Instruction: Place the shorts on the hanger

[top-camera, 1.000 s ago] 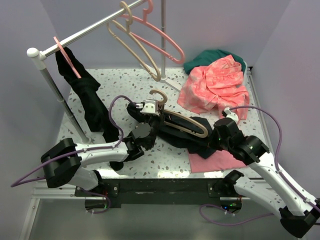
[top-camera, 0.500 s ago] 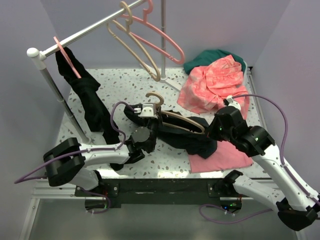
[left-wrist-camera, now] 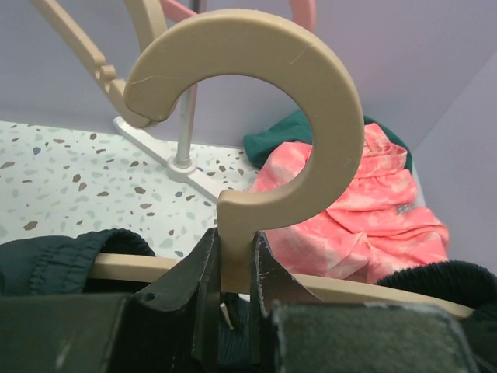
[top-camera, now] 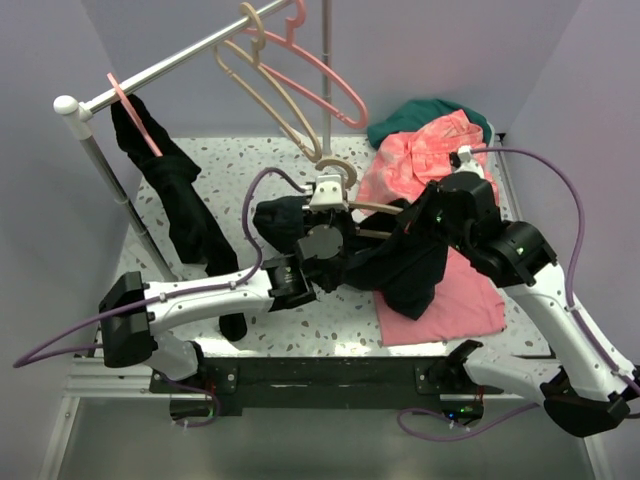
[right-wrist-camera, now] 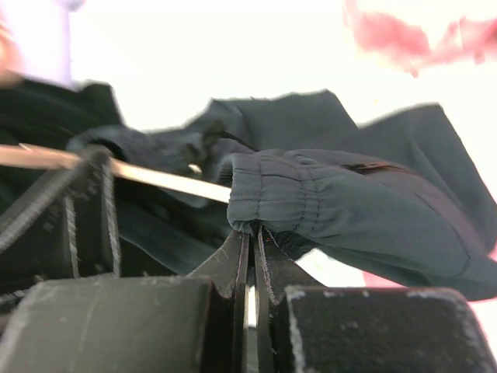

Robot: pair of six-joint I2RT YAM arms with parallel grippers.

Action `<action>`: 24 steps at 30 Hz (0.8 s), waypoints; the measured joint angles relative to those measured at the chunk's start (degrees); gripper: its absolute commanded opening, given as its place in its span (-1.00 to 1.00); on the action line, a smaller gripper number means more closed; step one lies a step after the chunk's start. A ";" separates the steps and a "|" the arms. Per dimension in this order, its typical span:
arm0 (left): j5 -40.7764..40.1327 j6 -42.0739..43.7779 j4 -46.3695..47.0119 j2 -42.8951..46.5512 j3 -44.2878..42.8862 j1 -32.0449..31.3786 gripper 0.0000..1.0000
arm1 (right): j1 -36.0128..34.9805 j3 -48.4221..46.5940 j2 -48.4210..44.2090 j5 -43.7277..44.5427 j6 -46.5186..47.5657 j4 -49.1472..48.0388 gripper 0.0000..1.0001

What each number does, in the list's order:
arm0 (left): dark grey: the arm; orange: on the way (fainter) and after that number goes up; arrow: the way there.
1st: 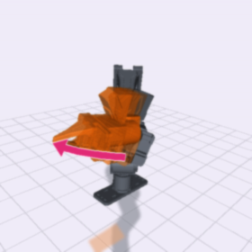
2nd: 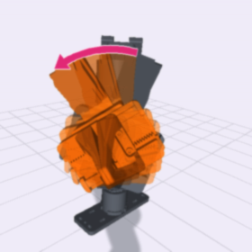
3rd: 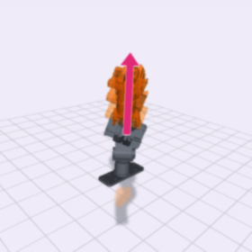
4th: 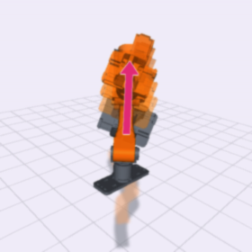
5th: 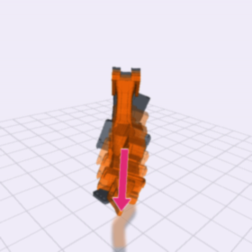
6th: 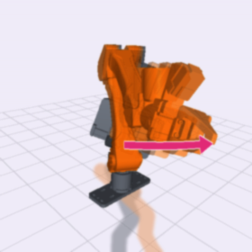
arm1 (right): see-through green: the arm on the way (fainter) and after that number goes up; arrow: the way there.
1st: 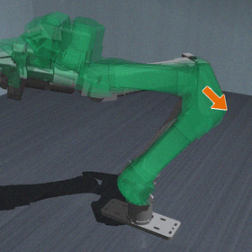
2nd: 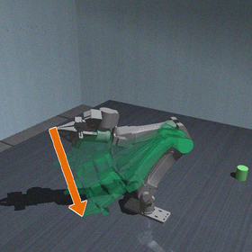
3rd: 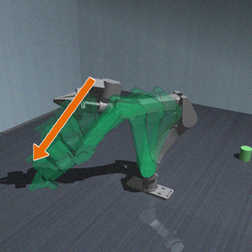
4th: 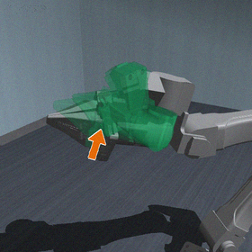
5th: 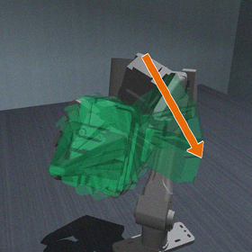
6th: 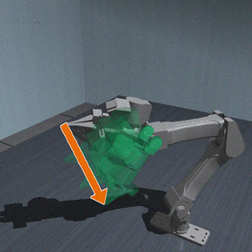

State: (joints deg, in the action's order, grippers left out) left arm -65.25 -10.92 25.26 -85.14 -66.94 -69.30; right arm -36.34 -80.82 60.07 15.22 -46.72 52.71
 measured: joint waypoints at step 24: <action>13.99 -12.70 -49.03 -3.21 -33.09 0.87 -1.00 | 0.02 2.49 -5.92 -7.89 -1.33 -14.67 -0.63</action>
State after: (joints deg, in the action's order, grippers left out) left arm -51.27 -23.62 -23.77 -88.36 -100.03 -68.42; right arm -36.32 -78.32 54.15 7.33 -48.05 38.04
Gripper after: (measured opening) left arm 0.182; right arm 0.015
